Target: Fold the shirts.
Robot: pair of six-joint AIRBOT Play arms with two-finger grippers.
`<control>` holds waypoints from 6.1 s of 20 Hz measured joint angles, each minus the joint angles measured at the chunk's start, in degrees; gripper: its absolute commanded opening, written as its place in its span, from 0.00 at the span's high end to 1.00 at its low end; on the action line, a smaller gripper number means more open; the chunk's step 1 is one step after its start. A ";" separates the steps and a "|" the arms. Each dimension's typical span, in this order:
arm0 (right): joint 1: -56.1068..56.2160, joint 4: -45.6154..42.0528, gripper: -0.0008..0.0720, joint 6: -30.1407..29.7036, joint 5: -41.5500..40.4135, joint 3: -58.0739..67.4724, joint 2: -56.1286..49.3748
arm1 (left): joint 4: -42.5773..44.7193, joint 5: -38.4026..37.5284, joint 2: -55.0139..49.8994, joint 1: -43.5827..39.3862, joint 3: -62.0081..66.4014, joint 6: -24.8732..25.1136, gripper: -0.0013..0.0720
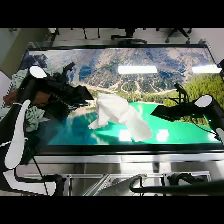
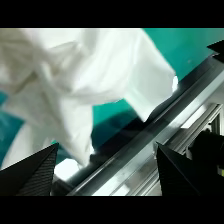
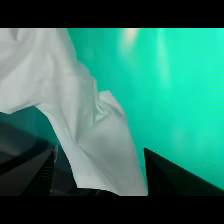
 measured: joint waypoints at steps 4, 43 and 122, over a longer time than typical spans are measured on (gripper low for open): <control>2.93 1.46 0.15 -4.20 0.31 -0.66 -6.34 | 3.39 1.86 5.51 1.77 -14.25 1.27 0.09; -5.03 20.98 0.96 -18.88 7.48 26.82 9.33 | 3.82 -0.11 28.35 2.73 1.75 1.81 0.97; -30.60 33.27 0.96 -25.42 -3.34 51.71 16.22 | -16.87 9.57 38.16 27.65 28.76 1.81 0.97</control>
